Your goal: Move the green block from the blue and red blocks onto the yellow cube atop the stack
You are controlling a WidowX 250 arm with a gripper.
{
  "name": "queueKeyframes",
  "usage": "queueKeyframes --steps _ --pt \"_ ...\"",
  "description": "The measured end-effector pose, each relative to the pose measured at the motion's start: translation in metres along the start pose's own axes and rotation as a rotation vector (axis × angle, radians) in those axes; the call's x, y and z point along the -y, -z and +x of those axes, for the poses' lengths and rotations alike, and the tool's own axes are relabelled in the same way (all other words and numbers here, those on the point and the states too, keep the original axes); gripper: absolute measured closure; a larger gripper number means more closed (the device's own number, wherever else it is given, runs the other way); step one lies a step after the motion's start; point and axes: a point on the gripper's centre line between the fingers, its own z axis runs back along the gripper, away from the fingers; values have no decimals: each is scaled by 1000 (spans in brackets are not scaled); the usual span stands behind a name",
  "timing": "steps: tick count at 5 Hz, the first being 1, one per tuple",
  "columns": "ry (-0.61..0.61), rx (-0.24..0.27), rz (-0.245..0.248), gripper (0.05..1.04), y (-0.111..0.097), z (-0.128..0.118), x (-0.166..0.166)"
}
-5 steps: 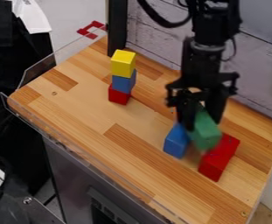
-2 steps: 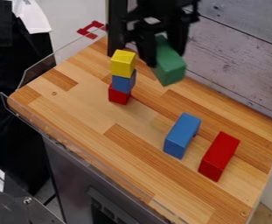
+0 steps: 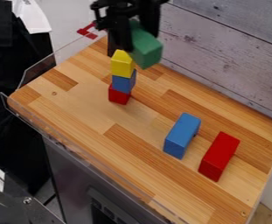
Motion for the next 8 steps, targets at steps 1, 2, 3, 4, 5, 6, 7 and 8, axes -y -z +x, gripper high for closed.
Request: queueKeyframes --steps 1,2,3,4,5,6,7,8 --pt "-95 -1 -50 516 -5 10 -4" --pt "-177 -11 -83 516 -2 19 -10" --pt "-210 -12 -113 516 -3 25 -9" --pt "-236 -22 -131 516 0 28 -8" --pt "-260 -37 -117 517 9 30 -7" --pt "-270 -58 -89 516 18 32 -6" --pt "-280 -60 -81 516 21 37 -2" --pt "-288 -66 -76 516 23 37 -1"
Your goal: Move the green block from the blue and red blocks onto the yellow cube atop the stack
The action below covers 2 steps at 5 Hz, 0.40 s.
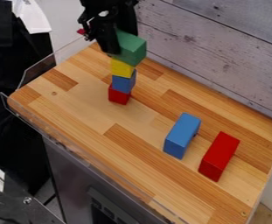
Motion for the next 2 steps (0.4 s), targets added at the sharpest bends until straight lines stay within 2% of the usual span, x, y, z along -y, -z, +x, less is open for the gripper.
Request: queueKeyframes --steps 1,2 --pt "4 -22 8 476 3 1 2" --pt "12 -34 13 185 2 3 2"
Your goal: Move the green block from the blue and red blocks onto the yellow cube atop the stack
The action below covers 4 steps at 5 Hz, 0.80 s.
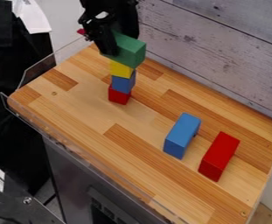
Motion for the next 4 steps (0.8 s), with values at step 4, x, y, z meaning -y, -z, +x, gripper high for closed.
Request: queueKeyframes --steps 4 --pt "179 48 119 84 -23 -6 1"
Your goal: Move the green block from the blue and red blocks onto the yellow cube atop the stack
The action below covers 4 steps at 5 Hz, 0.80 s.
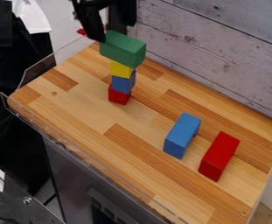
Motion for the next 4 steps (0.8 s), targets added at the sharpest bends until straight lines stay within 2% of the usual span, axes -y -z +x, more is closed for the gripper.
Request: queueKeyframes --steps 1,2,3,4 --pt "234 16 104 84 -12 -32 -2" --pt "504 28 -4 84 -11 -75 -26" --pt "744 0 -27 84 -2 -112 -36" --pt "992 -49 -18 84 3 -127 -43"
